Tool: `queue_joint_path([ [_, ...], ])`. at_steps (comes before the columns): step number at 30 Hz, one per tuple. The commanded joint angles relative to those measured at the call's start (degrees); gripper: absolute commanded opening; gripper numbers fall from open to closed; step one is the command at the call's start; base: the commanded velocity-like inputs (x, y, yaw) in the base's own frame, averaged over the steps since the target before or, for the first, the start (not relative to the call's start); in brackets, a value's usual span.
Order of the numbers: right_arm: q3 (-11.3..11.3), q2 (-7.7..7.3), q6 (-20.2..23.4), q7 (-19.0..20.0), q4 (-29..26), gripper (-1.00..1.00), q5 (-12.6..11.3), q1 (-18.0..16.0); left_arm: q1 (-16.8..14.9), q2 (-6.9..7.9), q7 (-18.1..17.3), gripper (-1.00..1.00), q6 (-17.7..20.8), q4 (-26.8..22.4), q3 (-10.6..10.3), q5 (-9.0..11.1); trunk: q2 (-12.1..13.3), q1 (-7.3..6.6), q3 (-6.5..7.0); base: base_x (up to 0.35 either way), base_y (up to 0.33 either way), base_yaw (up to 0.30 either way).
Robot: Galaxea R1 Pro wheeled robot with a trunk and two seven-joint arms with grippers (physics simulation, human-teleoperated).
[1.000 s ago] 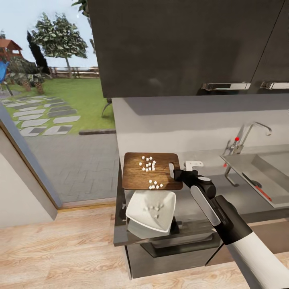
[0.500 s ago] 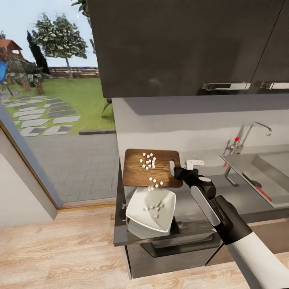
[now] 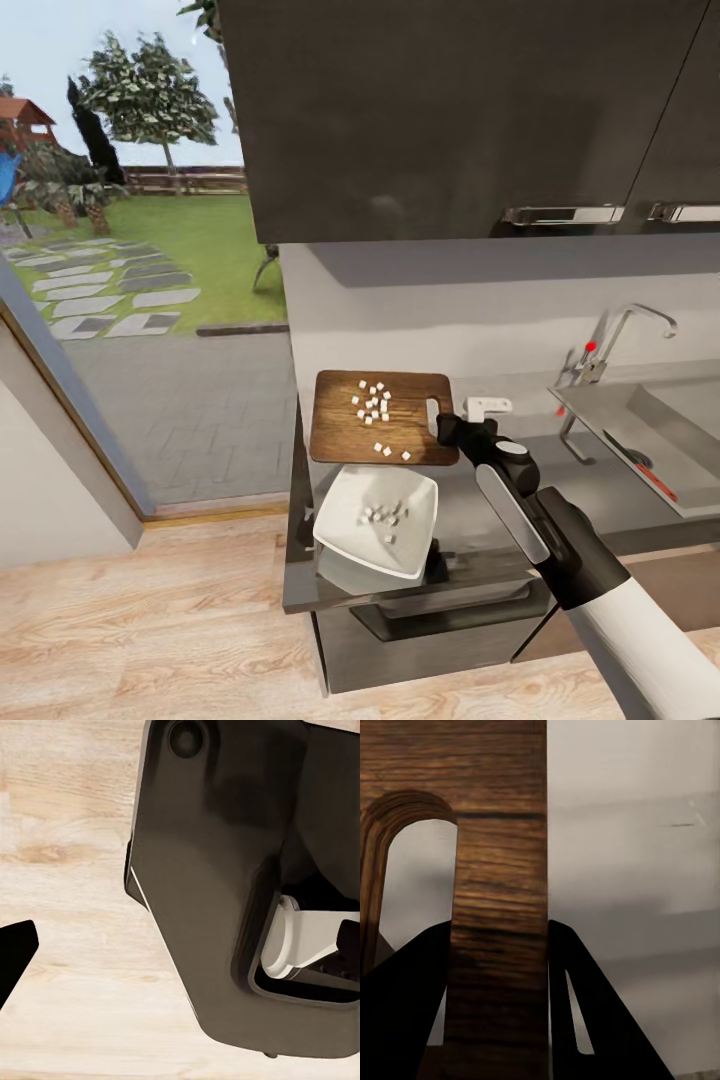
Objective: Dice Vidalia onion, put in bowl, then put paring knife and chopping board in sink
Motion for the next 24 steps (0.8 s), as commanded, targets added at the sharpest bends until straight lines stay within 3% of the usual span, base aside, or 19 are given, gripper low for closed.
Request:
queue_joint_path([
  [1,0.19,-0.05,0.02,-0.57,0.04,-1.0,-0.55,-0.08,0.04,-0.04,0.07,1.0,0.21,-0.15,0.07,0.48,-0.12,0.04,-0.11,0.0,0.0,0.0],
  [11,0.26,-0.02,-0.26,-0.56,0.56,-1.0,-0.28,-0.08,0.04,-0.04,0.07,1.0,0.17,-0.15,0.07,0.5,-0.12,0.04,-0.11,-0.036,0.0,0.0],
  [16,0.28,-0.02,-3.55,-0.55,2.03,-1.0,-0.28,-0.08,0.03,-0.04,0.07,1.0,0.22,-0.15,0.07,0.5,-0.12,0.04,-0.11,-0.009,0.0,0.0],
  [24,0.95,-0.02,-3.92,-0.56,2.28,-1.0,-0.28,-0.08,0.02,-0.04,0.07,1.0,0.21,-0.15,0.07,0.48,-0.12,0.04,-0.11,0.0,0.0,0.0],
])
